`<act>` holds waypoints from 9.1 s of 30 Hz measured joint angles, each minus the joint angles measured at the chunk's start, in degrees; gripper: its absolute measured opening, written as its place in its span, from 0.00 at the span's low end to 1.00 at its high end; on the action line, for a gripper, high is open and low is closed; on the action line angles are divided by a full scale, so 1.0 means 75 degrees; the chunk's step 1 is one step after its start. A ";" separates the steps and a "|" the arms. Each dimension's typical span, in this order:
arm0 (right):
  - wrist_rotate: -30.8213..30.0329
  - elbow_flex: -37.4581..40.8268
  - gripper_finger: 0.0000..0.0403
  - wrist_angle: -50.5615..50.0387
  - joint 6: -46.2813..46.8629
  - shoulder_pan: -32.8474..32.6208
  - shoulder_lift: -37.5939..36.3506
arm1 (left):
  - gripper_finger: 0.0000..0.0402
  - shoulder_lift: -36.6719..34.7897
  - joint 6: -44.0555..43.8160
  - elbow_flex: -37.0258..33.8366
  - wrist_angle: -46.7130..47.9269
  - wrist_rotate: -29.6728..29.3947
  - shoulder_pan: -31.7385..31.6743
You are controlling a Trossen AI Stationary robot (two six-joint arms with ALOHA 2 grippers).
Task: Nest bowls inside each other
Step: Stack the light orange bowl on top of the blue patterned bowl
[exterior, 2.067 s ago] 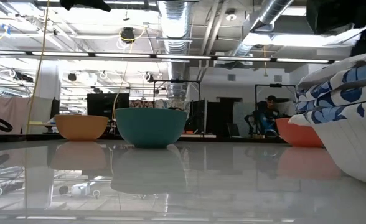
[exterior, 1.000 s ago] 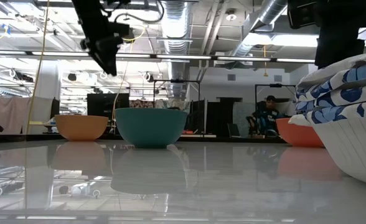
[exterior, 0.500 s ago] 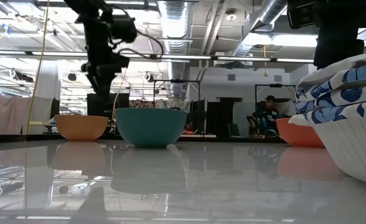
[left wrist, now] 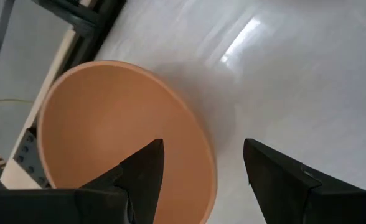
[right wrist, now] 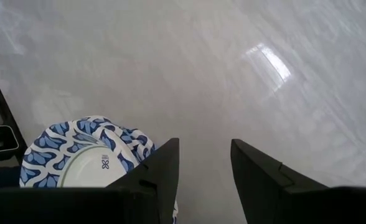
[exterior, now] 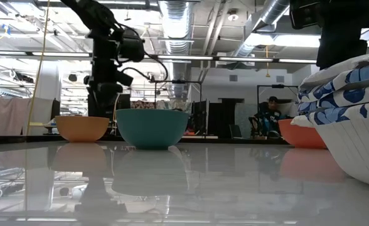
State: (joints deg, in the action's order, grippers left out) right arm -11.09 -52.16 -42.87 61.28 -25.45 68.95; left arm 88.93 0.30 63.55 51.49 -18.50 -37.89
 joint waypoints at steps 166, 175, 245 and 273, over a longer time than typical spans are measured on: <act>-0.1252 -0.0906 0.11 0.1497 -0.0890 0.2830 0.1964 | 0.00 0.2315 1.0399 0.1526 -0.3194 -0.1937 0.6373; -0.1098 -0.0880 0.02 0.1282 -0.0969 0.2978 0.1917 | 0.18 0.2297 0.9475 0.1559 -0.3559 -0.1591 0.6403; 0.1314 -0.0895 0.02 0.1009 -0.0105 -0.1147 0.0626 | 0.57 -0.4215 0.0360 0.1542 -0.2504 -0.0570 0.6073; 0.1486 -0.0889 0.03 0.0160 0.0156 -0.1131 0.2048 | 0.57 -0.4218 0.0622 0.1542 -0.2088 -0.0630 0.6073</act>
State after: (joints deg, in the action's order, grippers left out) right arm 0.05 -58.83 -41.67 62.45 -33.93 84.31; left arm 57.30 4.96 75.11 35.83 -23.22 7.66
